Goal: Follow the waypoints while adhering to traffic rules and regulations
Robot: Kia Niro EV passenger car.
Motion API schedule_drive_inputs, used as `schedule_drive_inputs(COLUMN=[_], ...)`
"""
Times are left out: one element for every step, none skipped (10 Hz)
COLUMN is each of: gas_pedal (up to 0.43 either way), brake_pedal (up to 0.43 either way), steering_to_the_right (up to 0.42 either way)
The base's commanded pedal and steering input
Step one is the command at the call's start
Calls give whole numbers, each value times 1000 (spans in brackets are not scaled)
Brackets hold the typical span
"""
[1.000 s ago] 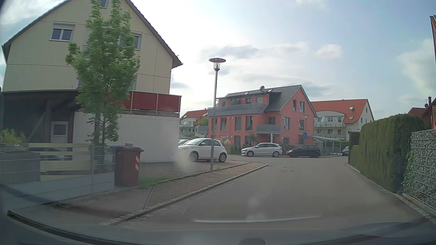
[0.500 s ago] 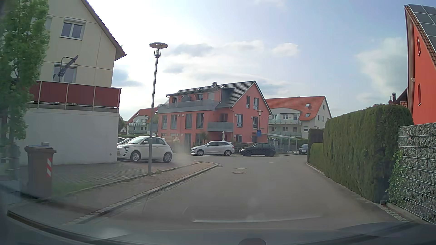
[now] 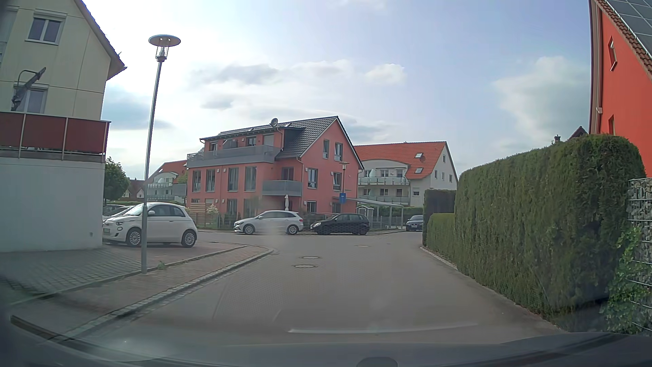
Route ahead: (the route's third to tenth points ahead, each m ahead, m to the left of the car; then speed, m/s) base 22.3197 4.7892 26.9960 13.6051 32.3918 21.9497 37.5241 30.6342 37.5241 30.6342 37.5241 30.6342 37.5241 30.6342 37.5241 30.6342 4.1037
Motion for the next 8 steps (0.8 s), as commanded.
schedule_drive_inputs(gas_pedal=[150,150,150,150,138,138,118,118], brake_pedal=[0,0,0,0,0,0,0,0], steering_to_the_right=[127,111,93,76,65,54,48,43])
